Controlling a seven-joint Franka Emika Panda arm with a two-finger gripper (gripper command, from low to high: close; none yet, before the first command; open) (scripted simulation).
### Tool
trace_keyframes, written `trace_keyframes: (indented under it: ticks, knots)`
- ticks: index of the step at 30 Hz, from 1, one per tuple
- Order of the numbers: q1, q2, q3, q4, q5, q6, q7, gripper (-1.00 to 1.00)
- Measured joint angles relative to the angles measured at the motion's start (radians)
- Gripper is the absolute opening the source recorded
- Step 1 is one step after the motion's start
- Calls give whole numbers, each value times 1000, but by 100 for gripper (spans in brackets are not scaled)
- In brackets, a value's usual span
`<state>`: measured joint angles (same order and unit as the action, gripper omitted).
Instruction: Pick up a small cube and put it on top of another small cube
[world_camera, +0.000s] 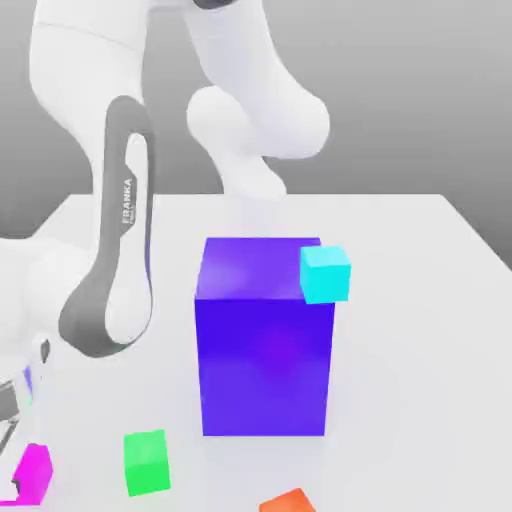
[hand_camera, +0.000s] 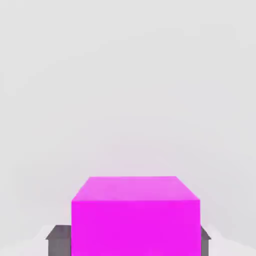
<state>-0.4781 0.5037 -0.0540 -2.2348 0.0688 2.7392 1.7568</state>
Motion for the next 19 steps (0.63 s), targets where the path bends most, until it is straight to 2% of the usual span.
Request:
trace_keyframes:
  ticks: [4, 11, 16, 17, 19]
  knots:
    - [19, -134, -5, -43, -14, -91, 10, -100]
    - [128, -385, 85, -263, -62, -120, 43, -100]
    - [148, -275, 88, -285, -90, 12, 63, -100]
    - [150, -251, 86, -284, -91, 34, 63, 100]
    - [150, -251, 86, -284, -91, 34, 63, 100]
